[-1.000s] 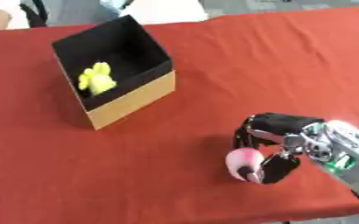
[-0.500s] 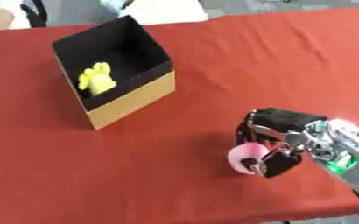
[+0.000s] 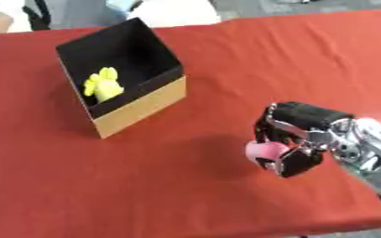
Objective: Pick up objects on the table and place them in the box.
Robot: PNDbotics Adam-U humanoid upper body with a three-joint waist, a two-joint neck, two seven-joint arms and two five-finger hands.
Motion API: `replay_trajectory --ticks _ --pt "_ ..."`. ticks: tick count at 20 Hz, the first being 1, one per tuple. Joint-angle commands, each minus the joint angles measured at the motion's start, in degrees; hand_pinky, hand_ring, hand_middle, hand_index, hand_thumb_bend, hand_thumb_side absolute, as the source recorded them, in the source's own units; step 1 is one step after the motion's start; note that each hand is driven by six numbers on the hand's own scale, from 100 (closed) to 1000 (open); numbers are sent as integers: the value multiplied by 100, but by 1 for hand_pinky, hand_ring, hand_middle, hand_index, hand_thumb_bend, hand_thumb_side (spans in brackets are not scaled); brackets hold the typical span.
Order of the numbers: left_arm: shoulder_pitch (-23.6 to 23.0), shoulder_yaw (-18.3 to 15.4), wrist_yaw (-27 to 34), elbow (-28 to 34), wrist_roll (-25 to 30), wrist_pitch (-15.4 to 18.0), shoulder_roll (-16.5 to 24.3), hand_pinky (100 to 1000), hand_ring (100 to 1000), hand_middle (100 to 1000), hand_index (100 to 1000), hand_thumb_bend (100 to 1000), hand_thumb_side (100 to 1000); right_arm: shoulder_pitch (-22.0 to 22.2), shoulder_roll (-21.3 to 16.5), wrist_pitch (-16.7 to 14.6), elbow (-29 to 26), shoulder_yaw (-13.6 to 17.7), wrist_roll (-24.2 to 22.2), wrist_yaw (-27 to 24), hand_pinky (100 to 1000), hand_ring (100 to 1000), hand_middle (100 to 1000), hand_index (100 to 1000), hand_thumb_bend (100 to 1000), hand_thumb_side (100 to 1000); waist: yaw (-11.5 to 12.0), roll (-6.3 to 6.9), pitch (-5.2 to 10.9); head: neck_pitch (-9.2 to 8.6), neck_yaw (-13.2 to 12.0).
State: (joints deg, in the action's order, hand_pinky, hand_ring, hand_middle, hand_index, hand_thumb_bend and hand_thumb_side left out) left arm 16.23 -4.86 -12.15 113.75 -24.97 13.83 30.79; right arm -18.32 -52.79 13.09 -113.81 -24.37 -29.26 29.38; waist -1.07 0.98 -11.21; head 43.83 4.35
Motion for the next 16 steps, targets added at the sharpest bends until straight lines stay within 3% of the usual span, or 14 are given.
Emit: replay_trajectory --ticks 1,8,16 --pt "67 -78 -25 84 -12 7 139 541 805 678 819 100 275 -203 -230 -83 -78 172 5 -83 285 383 328 500 119 100 4 -10 98 29 -23" --pt "58 -77 -30 84 -10 3 152 541 805 678 819 100 270 -719 -293 -249 -78 287 -201 -86 289 389 333 504 143 100 7 -22 102 29 -38" --pt "58 -69 -21 84 -5 8 151 541 806 679 819 100 271 -1962 -52 -502 -78 442 -693 219 303 400 341 509 219 100 46 -12 108 29 -31"
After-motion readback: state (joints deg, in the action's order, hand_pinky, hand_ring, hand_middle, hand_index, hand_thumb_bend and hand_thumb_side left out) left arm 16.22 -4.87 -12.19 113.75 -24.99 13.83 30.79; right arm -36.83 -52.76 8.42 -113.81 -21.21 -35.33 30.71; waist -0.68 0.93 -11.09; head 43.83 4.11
